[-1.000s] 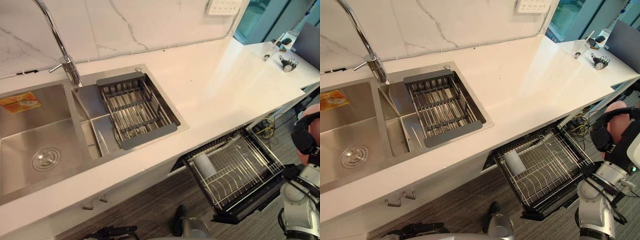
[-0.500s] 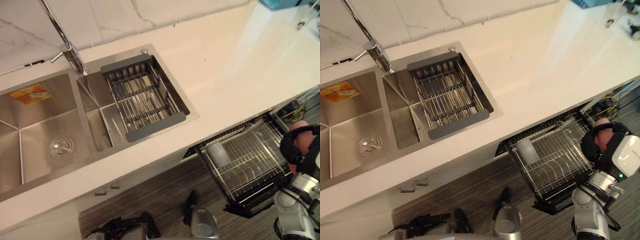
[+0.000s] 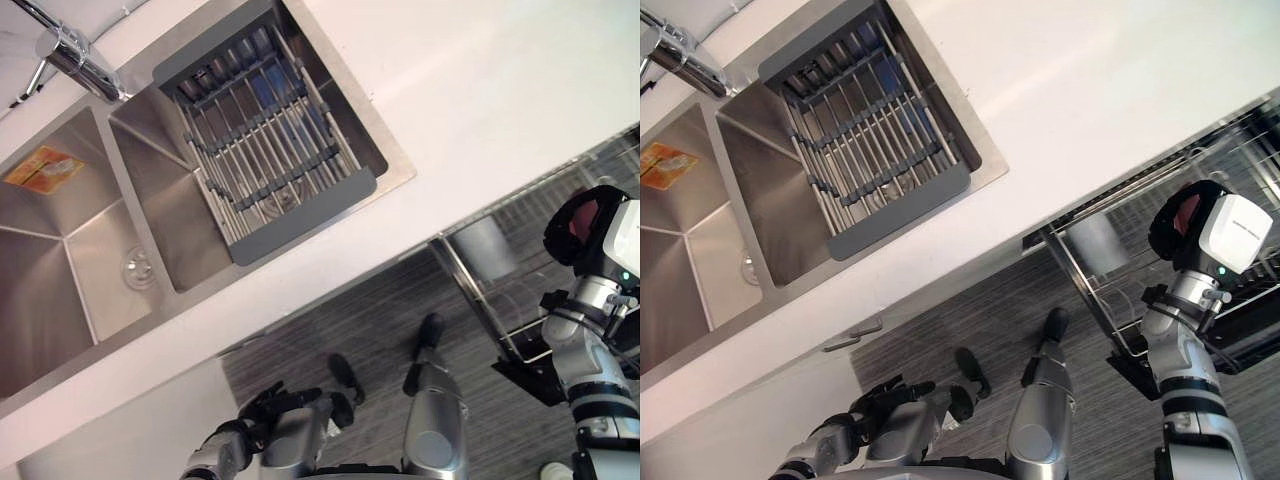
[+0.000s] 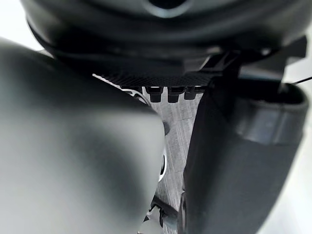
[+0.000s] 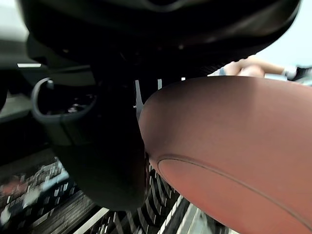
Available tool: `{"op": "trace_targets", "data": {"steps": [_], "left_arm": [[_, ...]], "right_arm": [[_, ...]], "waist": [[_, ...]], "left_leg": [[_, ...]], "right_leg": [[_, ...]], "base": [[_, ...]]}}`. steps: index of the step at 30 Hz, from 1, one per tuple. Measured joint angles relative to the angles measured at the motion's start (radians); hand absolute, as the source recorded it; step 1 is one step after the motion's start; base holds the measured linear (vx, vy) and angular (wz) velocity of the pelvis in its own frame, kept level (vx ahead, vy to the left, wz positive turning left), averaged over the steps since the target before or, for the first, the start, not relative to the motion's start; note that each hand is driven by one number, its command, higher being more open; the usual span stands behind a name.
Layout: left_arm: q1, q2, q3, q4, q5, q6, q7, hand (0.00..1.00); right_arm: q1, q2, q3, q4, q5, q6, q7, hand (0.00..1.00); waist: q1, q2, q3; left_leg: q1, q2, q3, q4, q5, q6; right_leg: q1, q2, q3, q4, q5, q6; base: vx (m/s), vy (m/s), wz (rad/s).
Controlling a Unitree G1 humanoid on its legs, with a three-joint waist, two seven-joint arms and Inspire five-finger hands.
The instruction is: Walk over to the sink, pick up the cup, carry it to the dishwasher, place the cup inside the dishwasher, then close the dishwasher door
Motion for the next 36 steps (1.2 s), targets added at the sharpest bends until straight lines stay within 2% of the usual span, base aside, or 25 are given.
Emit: {"op": "trace_targets", "data": {"steps": [2, 3, 7, 9, 12, 15, 19, 21, 23, 25, 28, 31, 33, 36], "left_arm": [[-0.009, -0.005, -0.002, 0.002, -0.001, -0.001, 0.000, 1.00], [-0.020, -0.009, -0.010, 0.003, 0.001, -0.006, 0.001, 1.00], [-0.037, -0.014, -0.039, 0.004, 0.051, -0.034, 0.013, 1.00], [-0.038, -0.017, -0.039, 0.004, 0.056, -0.040, 0.026, 1.00], [-0.038, -0.020, -0.038, 0.003, 0.056, -0.029, 0.036, 1.00], [-0.038, -0.020, -0.032, 0.001, 0.056, -0.010, 0.036, 1.00], [-0.037, -0.022, -0.016, -0.007, 0.057, 0.009, 0.035, 1.00], [-0.036, -0.023, 0.006, -0.007, 0.058, 0.025, 0.036, 1.00], [-0.038, -0.024, 0.021, -0.009, 0.055, 0.048, 0.044, 1.00], [-0.038, -0.024, 0.042, -0.004, 0.037, 0.089, 0.072, 1.00], [-0.037, -0.011, 0.101, 0.036, 0.042, 0.128, 0.086, 1.00], [-0.037, 0.002, 0.128, 0.070, 0.081, 0.143, 0.094, 1.00], [-0.036, 0.004, 0.138, 0.085, 0.088, 0.146, 0.096, 1.00], [-0.034, 0.007, 0.138, 0.088, 0.091, 0.153, 0.100, 1.00]], "right_arm": [[-0.038, -0.013, 0.036, 0.005, -0.002, 0.000, 0.023, 0.00], [-0.075, -0.037, 0.072, 0.024, -0.002, 0.001, 0.056, 1.00], [-0.140, -0.065, 0.118, 0.103, -0.002, 0.036, 0.094, 1.00], [-0.158, -0.067, 0.120, 0.143, 0.028, 0.087, 0.103, 1.00], [-0.146, -0.070, 0.079, 0.168, 0.132, 0.123, 0.193, 1.00], [-0.081, -0.072, 0.036, 0.167, 0.207, 0.110, 0.262, 1.00], [0.003, -0.030, -0.046, 0.092, 0.395, 0.027, 0.298, 1.00], [0.057, 0.061, -0.138, 0.022, 0.538, -0.033, 0.308, 1.00], [0.093, 0.111, -0.180, -0.050, 0.639, -0.064, 0.336, 1.00], [0.121, 0.169, -0.242, -0.095, 0.729, -0.066, 0.375, 1.00], [0.186, 0.247, -0.309, -0.202, 0.808, -0.064, 0.463, 1.00], [0.227, 0.264, -0.332, -0.324, 0.860, -0.061, 0.536, 1.00], [0.233, 0.263, -0.356, -0.404, 0.870, -0.061, 0.542, 1.00], [0.238, 0.263, -0.424, -0.490, 0.873, -0.061, 0.522, 1.00]], "waist": [[0.002, 0.011, 0.003], [0.003, 0.020, 0.007], [0.016, 0.023, 0.006], [0.016, 0.023, 0.006], [0.015, 0.023, 0.006], [0.012, 0.023, 0.006], [-0.007, 0.019, 0.008], [-0.016, 0.010, 0.012], [-0.021, 0.002, 0.017], [-0.021, -0.011, 0.016], [-0.028, -0.055, -0.001], [-0.042, -0.102, -0.020], [-0.044, -0.113, -0.025], [-0.064, -0.121, -0.036]], "left_leg": [[-0.007, -0.004, -0.001, -0.004, 0.009, 0.002], [-0.010, -0.009, -0.003, -0.005, 0.012, 0.000], [-0.017, -0.013, -0.035, -0.006, 0.021, -0.011], [-0.016, -0.013, -0.043, -0.006, 0.022, -0.013], [-0.010, -0.013, -0.051, -0.006, 0.024, -0.016], [0.014, -0.010, -0.054, -0.012, 0.025, -0.017], [0.041, -0.003, -0.052, -0.040, 0.020, -0.024], [0.051, 0.008, -0.043, -0.034, 0.009, -0.039], [0.058, 0.022, -0.037, -0.020, -0.002, -0.037], [0.084, 0.037, -0.028, -0.007, -0.014, -0.037], [0.123, 0.067, 0.007, 0.012, -0.035, -0.049], [0.156, 0.083, 0.062, 0.020, -0.037, -0.053], [0.180, 0.088, 0.094, 0.030, -0.037, -0.053], [0.201, 0.089, 0.126, 0.031, -0.042, -0.056]], "right_leg": [[-0.008, -0.001, 0.006, -0.008, 0.006, -0.001], [-0.009, 0.000, 0.006, -0.015, 0.011, -0.001], [-0.008, 0.002, 0.000, -0.030, 0.019, -0.003], [-0.003, 0.001, -0.007, -0.030, 0.019, -0.004], [0.008, 0.000, -0.014, -0.030, 0.019, -0.004], [0.031, 0.002, -0.017, -0.029, 0.018, -0.006], [0.044, 0.008, -0.017, -0.028, 0.004, -0.014], [0.050, 0.016, -0.010, -0.024, -0.006, -0.011], [0.061, 0.025, -0.008, -0.019, -0.012, -0.014], [0.078, 0.033, -0.001, 0.010, -0.027, -0.015], [0.085, 0.046, 0.024, 0.066, -0.065, -0.023], [0.086, 0.063, 0.054, 0.084, -0.080, -0.027], [0.093, 0.070, 0.080, 0.090, -0.084, -0.028], [0.096, 0.076, 0.099, 0.102, -0.093, -0.024]], "base": [[0.02, -0.001, -0.05], [0.00, 0.000, 0.00], [0.00, -0.011, 0.03], [-0.02, -0.005, 0.09], [-0.02, 0.001, 0.06], [-0.03, -0.003, 0.00], [-0.04, -0.008, -0.04], [-0.03, -0.029, -0.12], [0.00, -0.053, -0.14], [0.02, -0.058, -0.18], [0.06, -0.061, -0.26], [0.06, -0.043, -0.32], [0.04, -0.017, -0.43], [0.00, -0.011, -0.22]]}}
